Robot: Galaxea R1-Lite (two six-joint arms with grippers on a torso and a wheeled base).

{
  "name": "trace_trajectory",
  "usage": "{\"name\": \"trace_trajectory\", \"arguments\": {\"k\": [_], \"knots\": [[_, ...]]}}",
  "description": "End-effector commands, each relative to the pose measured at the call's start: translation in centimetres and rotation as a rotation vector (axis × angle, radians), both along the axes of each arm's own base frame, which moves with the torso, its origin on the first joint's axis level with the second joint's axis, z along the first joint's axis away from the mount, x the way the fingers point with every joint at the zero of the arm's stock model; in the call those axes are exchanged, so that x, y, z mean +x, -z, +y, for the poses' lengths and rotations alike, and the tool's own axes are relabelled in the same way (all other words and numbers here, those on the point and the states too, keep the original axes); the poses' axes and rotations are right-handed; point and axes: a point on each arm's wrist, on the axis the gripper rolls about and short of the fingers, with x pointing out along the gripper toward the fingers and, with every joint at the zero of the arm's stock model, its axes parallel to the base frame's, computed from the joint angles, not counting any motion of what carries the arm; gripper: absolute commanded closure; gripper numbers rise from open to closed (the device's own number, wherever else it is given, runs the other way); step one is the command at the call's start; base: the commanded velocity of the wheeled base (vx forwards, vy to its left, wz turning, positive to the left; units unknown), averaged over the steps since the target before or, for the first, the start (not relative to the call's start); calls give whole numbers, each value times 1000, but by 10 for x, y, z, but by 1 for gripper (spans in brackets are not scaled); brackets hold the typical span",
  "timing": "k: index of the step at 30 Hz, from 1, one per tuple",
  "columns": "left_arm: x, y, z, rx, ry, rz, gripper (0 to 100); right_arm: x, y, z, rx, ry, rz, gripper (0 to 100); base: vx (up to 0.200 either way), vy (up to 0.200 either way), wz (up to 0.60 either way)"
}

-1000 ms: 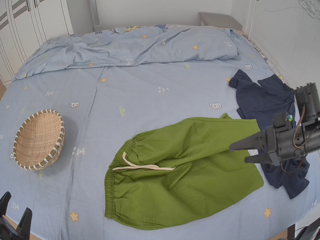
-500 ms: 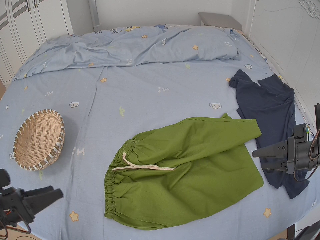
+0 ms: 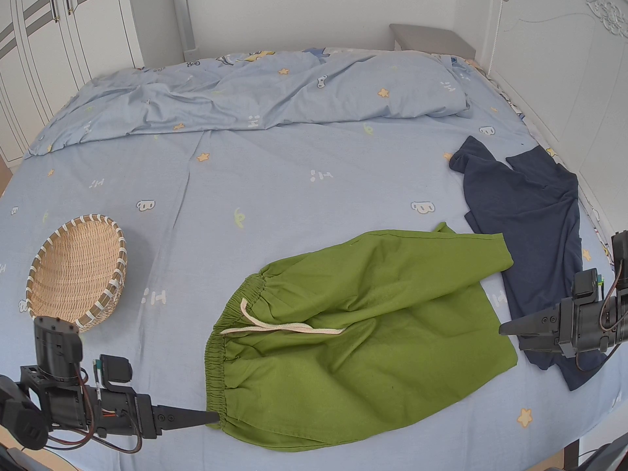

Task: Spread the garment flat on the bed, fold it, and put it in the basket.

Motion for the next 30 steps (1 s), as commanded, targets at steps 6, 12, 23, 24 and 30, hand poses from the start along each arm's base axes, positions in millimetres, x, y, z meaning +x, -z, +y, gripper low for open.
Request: {"name": "trace_trajectory", "arguments": {"k": [6,12,23,24,30], "knots": [[17,51,7,-15,39,217,0,0,11,-6,-16,7,26,0,0,0,0],[25,58,5,-12,44,238,0,0,11,-7,-17,13,27,0,0,0,0],[46,65,-3,-70,6,211,0,1,11,-7,-18,12,25,0,0,0,0],[46,65,-3,-79,-5,203,0,1,11,-7,-18,12,22,0,0,0,0],[46,70,-4,-94,-6,184,0,2,12,-7,-15,15,11,0,0,0,0]]}}
